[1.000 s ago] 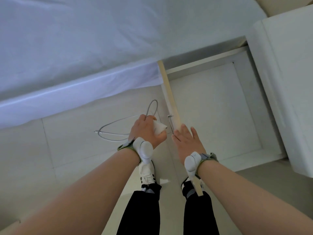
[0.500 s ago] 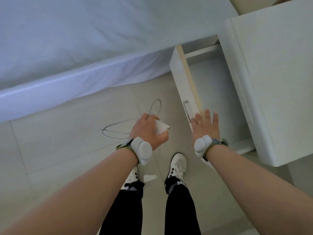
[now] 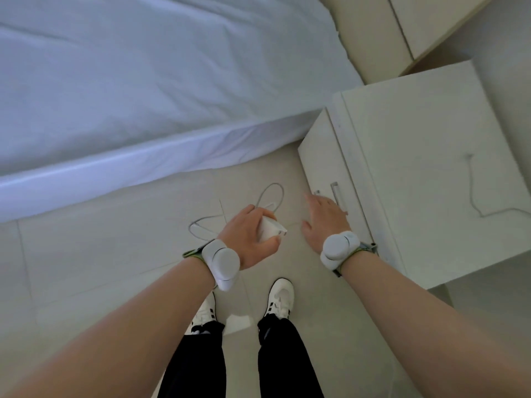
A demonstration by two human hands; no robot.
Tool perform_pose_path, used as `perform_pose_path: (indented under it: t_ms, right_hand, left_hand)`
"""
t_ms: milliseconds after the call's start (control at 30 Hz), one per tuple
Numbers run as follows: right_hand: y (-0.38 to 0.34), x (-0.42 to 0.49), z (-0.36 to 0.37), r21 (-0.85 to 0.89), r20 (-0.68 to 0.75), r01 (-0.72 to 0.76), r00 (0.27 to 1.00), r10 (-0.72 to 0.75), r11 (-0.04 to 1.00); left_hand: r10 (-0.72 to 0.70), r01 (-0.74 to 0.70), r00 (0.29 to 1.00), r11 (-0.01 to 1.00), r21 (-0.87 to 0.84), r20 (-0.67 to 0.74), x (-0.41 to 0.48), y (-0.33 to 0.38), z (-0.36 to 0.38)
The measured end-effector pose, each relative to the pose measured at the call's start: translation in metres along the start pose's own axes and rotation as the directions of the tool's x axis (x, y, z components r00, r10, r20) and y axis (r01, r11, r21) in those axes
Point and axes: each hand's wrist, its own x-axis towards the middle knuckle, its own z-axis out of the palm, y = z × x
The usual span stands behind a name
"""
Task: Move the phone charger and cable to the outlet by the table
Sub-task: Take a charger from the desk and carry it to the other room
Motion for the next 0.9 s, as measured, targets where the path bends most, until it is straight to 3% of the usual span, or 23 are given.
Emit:
perform_pose_path:
  t_ms: [200, 333, 500, 633, 700, 767, 800, 900]
  right_hand:
    - [-0.089, -0.026, -0.067, 0.483, -0.007, 0.169, 0.982, -0.19, 0.859]
    - [-0.145, -0.044, -0.095, 0.737, 0.097, 0.084, 0.969, -0.228, 0.67]
    - [-0.267, -0.086, -0.113, 0.629, 0.097, 0.258, 0.91, -0.403, 0.733]
    - [-0.345, -0.103, -0.101, 0.591, 0.133, 0.242, 0.912, -0.388, 0.77]
    - [-0.41, -0.126, -0.099, 0.709, 0.264, 0.081, 0.891, -0.37, 0.7]
    - [-0.45, -0.138, -0.1, 0.831, 0.37, -0.097, 0.832, -0.414, 0.548]
    - [-0.472, -0.146, -0.098, 0.866, 0.374, -0.123, 0.802, -0.465, 0.485]
    - [-0.548, -0.175, -0.091, 0.879, 0.303, 0.008, 0.763, -0.571, 0.477]
  left_hand:
    - [0.029, -0.04, 0.995, 0.993, -0.107, -0.098, -0.064, 0.026, -0.061]
    - [0.028, -0.046, 0.987, 0.993, -0.111, -0.159, -0.107, 0.026, -0.098]
    - [-0.053, 0.019, 0.943, 0.994, -0.106, -0.329, -0.206, -0.007, -0.169]
    - [-0.12, 0.049, 0.905, 0.982, -0.18, -0.409, -0.27, -0.033, -0.207]
    - [-0.166, 0.062, 0.85, 0.974, -0.218, -0.5, -0.322, -0.052, -0.234]
    - [-0.186, 0.068, 0.826, 0.97, -0.234, -0.532, -0.347, -0.059, -0.253]
    - [-0.217, 0.087, 0.804, 0.964, -0.251, -0.554, -0.363, -0.066, -0.264]
    - [-0.287, 0.089, 0.679, 0.946, -0.312, -0.676, -0.424, -0.095, -0.292]
